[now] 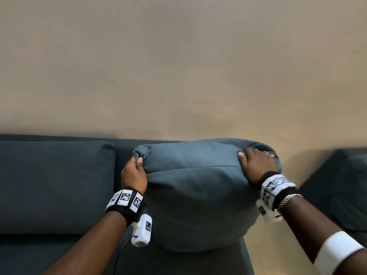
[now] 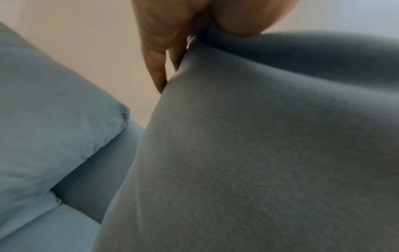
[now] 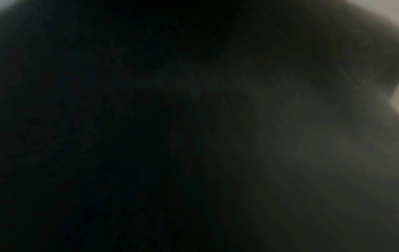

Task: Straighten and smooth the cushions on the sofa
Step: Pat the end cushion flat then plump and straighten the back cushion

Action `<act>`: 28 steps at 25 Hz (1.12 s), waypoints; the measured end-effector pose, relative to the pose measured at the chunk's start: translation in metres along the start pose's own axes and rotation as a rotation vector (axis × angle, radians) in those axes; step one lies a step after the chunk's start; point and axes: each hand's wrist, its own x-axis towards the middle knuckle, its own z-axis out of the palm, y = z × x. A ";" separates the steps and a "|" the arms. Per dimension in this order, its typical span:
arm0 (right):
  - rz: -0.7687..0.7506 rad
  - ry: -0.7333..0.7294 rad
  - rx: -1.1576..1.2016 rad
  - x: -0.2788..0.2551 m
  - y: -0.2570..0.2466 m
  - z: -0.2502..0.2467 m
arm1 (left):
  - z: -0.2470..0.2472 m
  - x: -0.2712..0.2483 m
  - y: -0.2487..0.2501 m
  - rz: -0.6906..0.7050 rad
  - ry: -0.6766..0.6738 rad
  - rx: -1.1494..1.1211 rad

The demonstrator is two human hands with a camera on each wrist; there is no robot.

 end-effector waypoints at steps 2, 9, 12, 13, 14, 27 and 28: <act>0.061 0.102 0.184 0.014 0.002 -0.035 | 0.002 0.000 0.005 -0.004 0.002 -0.011; -0.042 0.673 0.356 -0.012 -0.037 -0.044 | 0.010 0.003 0.009 0.057 0.046 -0.069; -0.030 -0.014 -0.037 -0.001 -0.033 0.016 | 0.012 0.001 0.007 0.056 0.004 -0.057; -0.022 0.022 0.039 0.007 -0.033 -0.001 | 0.013 0.002 0.005 0.061 0.018 -0.072; -0.020 0.135 0.198 0.014 -0.031 -0.022 | 0.012 0.002 0.002 0.073 0.033 -0.084; -0.231 0.527 0.597 0.022 -0.084 -0.064 | 0.011 0.007 -0.008 0.096 0.056 -0.169; -0.227 0.731 0.738 0.014 -0.089 -0.069 | 0.010 0.007 -0.008 0.085 0.062 -0.175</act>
